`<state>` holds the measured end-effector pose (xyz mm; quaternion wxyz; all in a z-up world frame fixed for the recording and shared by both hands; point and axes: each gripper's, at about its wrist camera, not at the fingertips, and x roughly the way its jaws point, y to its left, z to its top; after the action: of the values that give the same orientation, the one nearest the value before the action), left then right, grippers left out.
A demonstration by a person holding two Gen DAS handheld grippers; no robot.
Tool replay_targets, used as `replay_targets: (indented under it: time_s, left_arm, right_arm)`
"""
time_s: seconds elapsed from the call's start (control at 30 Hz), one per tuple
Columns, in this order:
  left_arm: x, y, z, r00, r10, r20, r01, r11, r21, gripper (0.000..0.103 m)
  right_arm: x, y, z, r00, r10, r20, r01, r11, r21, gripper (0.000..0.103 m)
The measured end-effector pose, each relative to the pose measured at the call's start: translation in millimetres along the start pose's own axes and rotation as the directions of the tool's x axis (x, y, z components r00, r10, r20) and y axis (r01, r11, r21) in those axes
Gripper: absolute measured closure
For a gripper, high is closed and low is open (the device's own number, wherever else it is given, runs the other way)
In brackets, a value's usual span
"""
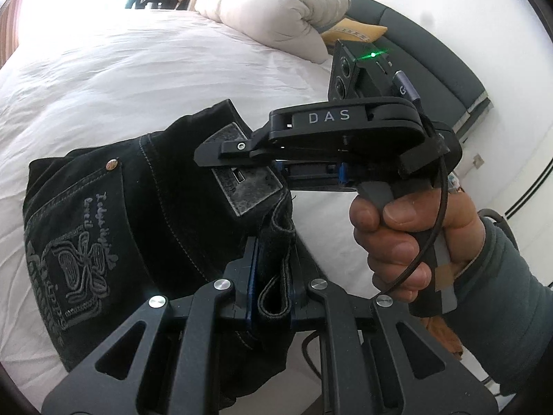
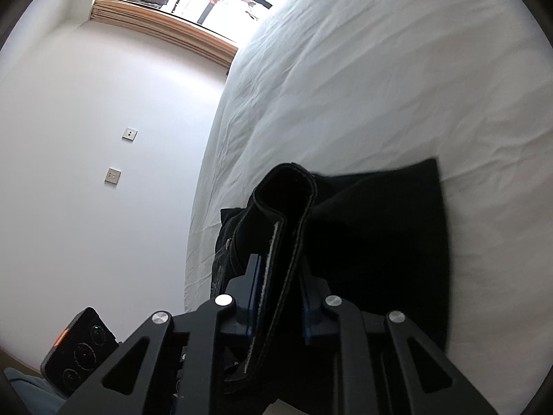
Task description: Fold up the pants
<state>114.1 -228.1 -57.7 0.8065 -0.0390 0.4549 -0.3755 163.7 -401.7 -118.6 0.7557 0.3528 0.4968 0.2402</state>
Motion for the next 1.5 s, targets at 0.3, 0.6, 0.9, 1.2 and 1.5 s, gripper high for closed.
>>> replay_targets:
  time_s: [0.3,0.6,0.9,1.2,1.5]
  left_arm:
    - [69.4,-19.5,-2.4,0.991,0.042,-0.124,-0.042,0.999,-0.002,0.091]
    - [91.6,-43.4,-5.8,0.988,0.081,-0.130,-0.077,0.996,0.038,0.084]
    - [44.8,-49.3,-21.5,0.992,-0.058,-0.116,0.058,0.998,-0.004,0.037]
    - [-18.2,31.7,-18.0,1.000,0.007,0.014,-0.005,0.990,-0.138,0.037]
    - [8.4,83.8,-18.9,0.999,-0.017,-0.048,0.007,0.981,-0.194,0.037]
  right_arm:
    - [8.2,-47.7,-3.7,0.996,-0.079,-0.034,0.080,0.995,0.057,0.083]
    - [7.7,-52.7,1.6,0.996,-0.082,-0.035,0.084,0.995,0.055,0.083]
    - [-21.9,-55.8,-2.6,0.990,-0.140,0.031,0.136,0.985,0.106,0.045]
    - [-44.5,-1.4,-49.2,0.998,0.049,0.047,-0.050,0.999,0.005,0.045]
    - [-30.0,-53.2,-92.9,1.000,0.020,0.019,-0.022,0.988,0.150,0.072]
